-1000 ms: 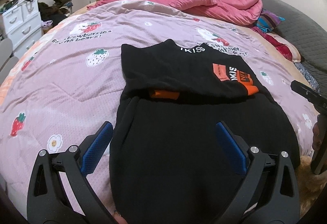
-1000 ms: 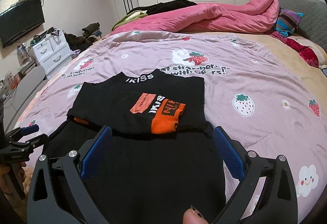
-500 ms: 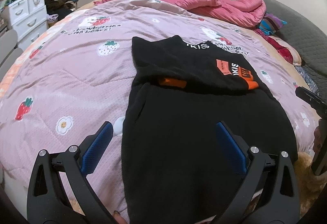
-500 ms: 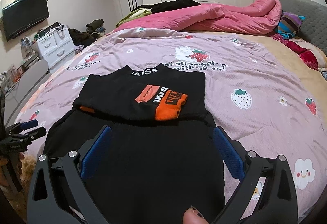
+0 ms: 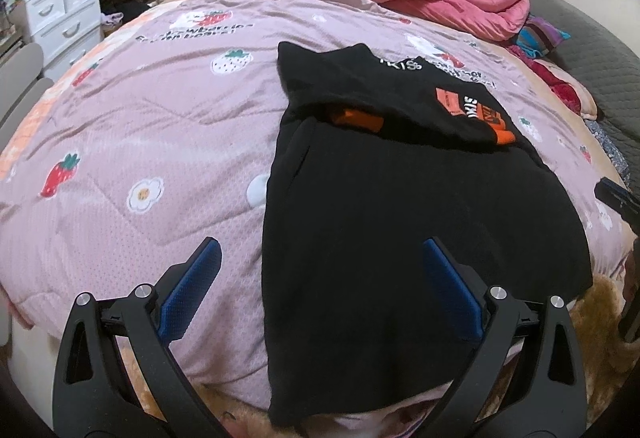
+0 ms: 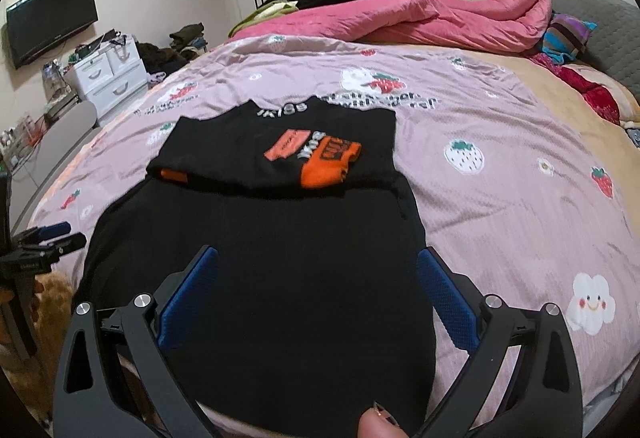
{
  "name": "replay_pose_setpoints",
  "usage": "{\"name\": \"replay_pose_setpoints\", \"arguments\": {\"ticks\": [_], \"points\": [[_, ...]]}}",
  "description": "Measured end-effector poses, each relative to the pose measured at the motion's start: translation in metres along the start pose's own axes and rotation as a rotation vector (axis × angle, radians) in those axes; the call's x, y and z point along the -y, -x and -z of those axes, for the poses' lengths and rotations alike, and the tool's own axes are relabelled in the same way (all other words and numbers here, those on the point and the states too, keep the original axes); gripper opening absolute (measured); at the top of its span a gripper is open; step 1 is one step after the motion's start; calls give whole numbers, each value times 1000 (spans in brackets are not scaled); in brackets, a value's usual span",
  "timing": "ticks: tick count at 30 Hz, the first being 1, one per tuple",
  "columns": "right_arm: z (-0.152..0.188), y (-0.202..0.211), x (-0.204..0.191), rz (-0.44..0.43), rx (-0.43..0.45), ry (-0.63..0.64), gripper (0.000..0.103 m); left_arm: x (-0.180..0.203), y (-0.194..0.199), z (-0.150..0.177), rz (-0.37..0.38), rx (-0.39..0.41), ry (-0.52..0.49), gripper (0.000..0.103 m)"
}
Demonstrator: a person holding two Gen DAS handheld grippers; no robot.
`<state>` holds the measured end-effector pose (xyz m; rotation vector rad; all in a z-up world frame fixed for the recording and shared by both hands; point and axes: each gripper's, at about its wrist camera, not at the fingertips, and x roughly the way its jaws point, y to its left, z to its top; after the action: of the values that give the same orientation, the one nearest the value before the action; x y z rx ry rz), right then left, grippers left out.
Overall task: Fold small clothes
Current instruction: 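Move both tools back to the hem of the black shirt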
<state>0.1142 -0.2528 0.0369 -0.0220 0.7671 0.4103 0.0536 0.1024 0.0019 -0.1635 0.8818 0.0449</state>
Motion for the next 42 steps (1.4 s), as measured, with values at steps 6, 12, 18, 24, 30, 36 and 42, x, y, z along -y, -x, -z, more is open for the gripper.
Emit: {"name": "replay_pose_setpoints", "arguments": {"ticks": [6, 12, 18, 24, 30, 36, 42], "points": [[14, 4, 2, 8, -21, 10, 99, -1, 1, 10, 18, -27, -1, 94], [25, 8, 4, -3, -39, 10, 99, -3, 2, 20, 19, -49, 6, 94], [36, 9, 7, -12, -71, 13, 99, -2, -4, 28, 6, -85, -9, 94], [46, 10, 14, -13, -102, 1, 99, 2, -10, 34, 16, -112, -14, 94], [54, 12, 26, -5, -129, -12, 99, 2, -14, 36, 30, -129, -5, 94], [67, 8, 36, 4, -170, -25, 99, -1, -20, 41, 47, -158, 15, 94], [74, 8, 40, -9, -199, -30, 99, -5, -22, 45, 85, -169, 52, 94]]}}
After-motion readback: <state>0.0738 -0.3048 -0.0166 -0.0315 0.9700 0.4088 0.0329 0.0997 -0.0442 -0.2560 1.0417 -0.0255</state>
